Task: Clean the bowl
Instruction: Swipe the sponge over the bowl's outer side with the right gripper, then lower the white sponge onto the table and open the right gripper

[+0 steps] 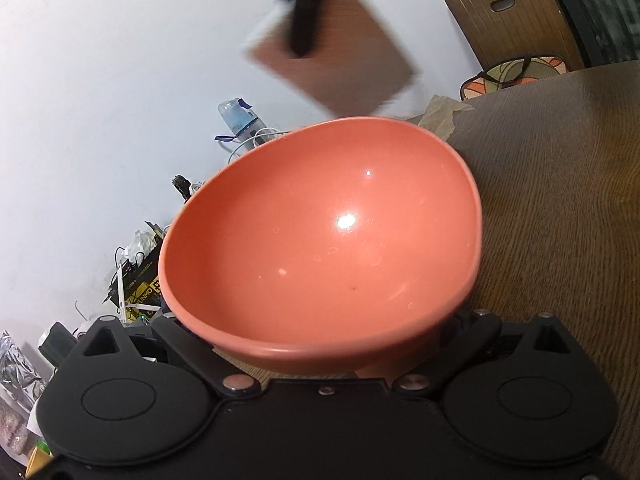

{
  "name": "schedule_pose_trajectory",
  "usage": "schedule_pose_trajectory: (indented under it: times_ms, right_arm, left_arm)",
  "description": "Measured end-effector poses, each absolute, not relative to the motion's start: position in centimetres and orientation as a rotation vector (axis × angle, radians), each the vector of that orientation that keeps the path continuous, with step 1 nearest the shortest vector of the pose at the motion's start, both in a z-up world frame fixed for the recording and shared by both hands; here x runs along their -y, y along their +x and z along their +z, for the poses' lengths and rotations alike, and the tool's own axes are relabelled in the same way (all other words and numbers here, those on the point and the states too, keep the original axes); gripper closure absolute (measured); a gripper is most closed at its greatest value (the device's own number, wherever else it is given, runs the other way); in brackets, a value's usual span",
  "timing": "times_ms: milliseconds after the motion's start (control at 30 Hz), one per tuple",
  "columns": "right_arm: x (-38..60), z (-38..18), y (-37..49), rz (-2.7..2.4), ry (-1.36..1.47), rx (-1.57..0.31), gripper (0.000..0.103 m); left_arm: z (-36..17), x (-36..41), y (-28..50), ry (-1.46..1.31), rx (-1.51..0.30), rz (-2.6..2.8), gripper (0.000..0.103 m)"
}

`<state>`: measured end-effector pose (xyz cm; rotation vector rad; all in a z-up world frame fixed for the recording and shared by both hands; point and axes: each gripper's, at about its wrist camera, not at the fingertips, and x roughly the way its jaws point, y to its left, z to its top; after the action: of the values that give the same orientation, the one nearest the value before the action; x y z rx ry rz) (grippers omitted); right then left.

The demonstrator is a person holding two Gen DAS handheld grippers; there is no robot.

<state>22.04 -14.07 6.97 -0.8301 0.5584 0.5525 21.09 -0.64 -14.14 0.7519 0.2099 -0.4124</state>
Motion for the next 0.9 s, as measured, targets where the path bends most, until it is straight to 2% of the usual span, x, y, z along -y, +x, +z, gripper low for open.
schedule_pose_trajectory:
  times_ms: [367, 567, 767, 900]
  right_arm:
    - [15.3, 2.5, 15.0, 0.661, -0.807, -0.758, 0.092]
    - [13.7, 6.2, 13.5, 0.806, -0.685, -0.696, 0.092]
    - [10.2, 11.7, 15.3, 0.964, -0.566, -0.501, 0.092]
    - [9.1, 13.3, 17.3, 0.951, -0.560, -0.417, 0.092]
  left_arm:
    - [-14.1, 0.4, 21.1, 0.750, -0.212, -0.414, 0.004]
    - [-14.1, 0.4, 21.1, 0.749, -0.213, -0.415, 0.004]
    - [-14.0, 0.4, 21.3, 0.749, -0.214, -0.415, 0.004]
    - [-14.0, 0.3, 21.3, 0.749, -0.214, -0.416, 0.004]
